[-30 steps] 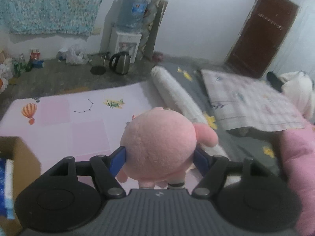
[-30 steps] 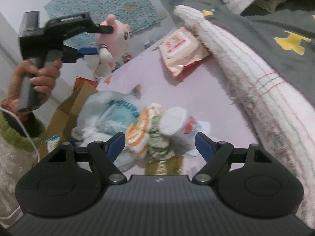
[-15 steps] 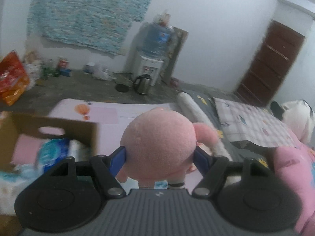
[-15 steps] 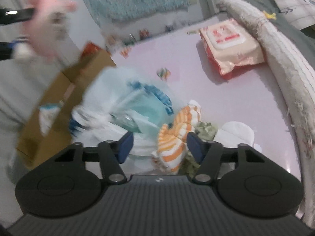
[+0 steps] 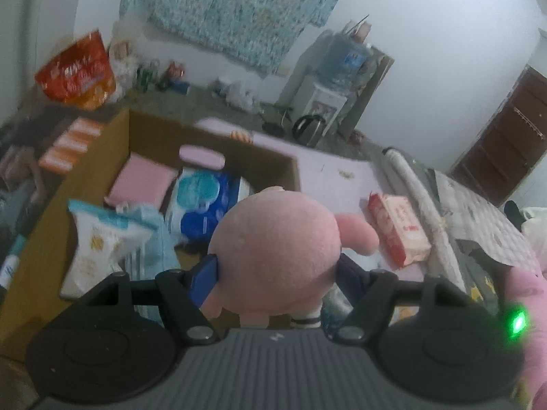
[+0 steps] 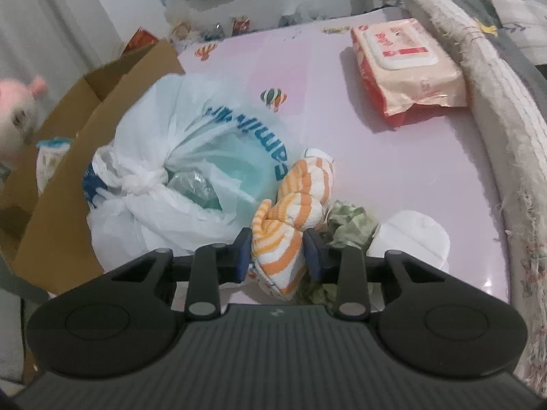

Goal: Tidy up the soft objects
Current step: 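Close the right gripper on the orange-striped sock while the left gripper holds the plush toy, then carry the plush toy with the left gripper and the sock with the right gripper to the box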

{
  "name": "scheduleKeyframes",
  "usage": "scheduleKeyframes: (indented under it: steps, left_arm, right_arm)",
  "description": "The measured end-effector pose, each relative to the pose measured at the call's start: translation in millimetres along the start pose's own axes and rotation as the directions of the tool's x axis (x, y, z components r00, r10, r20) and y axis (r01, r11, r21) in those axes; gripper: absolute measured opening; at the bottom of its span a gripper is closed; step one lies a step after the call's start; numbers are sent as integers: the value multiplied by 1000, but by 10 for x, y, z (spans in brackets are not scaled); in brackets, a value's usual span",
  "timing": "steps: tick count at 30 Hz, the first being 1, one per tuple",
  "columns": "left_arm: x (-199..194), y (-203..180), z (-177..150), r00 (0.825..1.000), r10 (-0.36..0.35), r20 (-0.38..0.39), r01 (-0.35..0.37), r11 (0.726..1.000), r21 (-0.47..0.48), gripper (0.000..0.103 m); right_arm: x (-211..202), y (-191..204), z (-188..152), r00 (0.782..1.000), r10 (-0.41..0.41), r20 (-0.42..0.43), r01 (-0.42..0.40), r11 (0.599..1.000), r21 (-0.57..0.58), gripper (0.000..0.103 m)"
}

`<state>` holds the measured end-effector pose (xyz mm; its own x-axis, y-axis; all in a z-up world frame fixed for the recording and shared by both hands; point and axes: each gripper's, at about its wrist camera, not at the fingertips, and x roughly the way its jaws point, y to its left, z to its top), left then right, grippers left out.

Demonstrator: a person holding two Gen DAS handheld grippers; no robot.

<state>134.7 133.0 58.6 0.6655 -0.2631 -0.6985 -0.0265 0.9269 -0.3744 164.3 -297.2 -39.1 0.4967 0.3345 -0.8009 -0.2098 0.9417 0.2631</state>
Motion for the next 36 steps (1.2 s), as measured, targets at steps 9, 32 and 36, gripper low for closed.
scheduleKeyframes:
  steps: [9,32,36]
  left_arm:
    - [840,257,-192,986,87,-140,-91,996,-19,74]
    - [898,101,-119,987,133,-92,-132,991,19,86]
    - [663,69,-131,992,111,-56,-111,994,0,86]
  right_arm:
    - [-134,-115,-65,998,41,56,-46,994,100,30]
    - [-313,-387,-184,965,203,165,-244,928,283,30]
    - [-422,-433,-199,949,240,203,-295,904,309,30]
